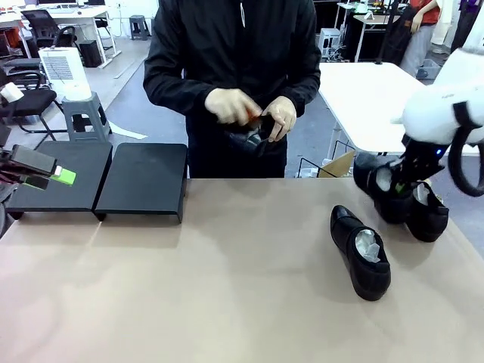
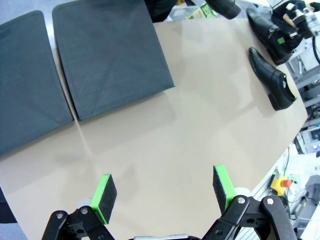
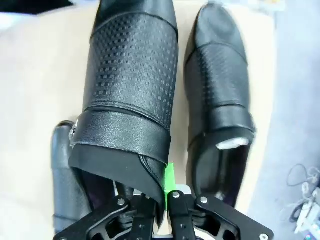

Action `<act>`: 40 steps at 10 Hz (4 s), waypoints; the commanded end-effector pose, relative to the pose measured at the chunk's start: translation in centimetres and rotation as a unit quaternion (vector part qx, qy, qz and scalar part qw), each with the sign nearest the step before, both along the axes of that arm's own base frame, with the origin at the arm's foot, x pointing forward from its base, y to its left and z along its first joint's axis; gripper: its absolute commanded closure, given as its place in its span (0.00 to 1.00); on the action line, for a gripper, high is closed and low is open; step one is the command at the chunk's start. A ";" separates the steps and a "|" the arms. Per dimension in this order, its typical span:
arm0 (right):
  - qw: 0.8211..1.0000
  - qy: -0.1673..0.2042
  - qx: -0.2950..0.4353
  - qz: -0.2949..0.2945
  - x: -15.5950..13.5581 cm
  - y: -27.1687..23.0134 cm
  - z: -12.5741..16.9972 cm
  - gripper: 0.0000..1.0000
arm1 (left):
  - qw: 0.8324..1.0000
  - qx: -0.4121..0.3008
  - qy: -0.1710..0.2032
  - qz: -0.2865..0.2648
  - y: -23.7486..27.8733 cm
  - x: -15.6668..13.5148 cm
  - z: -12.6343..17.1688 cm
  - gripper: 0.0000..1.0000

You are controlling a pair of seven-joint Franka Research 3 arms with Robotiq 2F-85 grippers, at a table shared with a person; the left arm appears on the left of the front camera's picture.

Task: Organize the shoes by placing them on the stand.
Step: Pick up one Shoe and place it in the middle of the table.

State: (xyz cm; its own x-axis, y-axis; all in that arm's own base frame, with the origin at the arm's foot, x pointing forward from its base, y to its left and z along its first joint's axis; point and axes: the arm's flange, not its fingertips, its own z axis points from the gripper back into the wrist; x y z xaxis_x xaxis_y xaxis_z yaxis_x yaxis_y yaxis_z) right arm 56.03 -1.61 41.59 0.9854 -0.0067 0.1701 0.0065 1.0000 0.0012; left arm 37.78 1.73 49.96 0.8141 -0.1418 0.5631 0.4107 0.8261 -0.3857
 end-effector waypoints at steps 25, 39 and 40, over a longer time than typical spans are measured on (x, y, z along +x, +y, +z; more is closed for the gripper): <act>0.996 -0.075 0.047 0.014 -27.6 25.7 8.8 1.00 | 1.000 -0.010 -0.006 -0.009 0.1 0.0 -0.1 0.00; 0.994 -0.008 0.107 0.012 -29.0 35.1 -7.7 1.00 | 1.000 -0.010 -0.006 -0.009 0.1 0.0 -0.1 0.00; 0.994 -0.001 0.107 0.006 -28.5 35.2 -8.4 1.00 | 1.000 -0.010 -0.006 -0.009 0.1 0.0 -0.1 0.00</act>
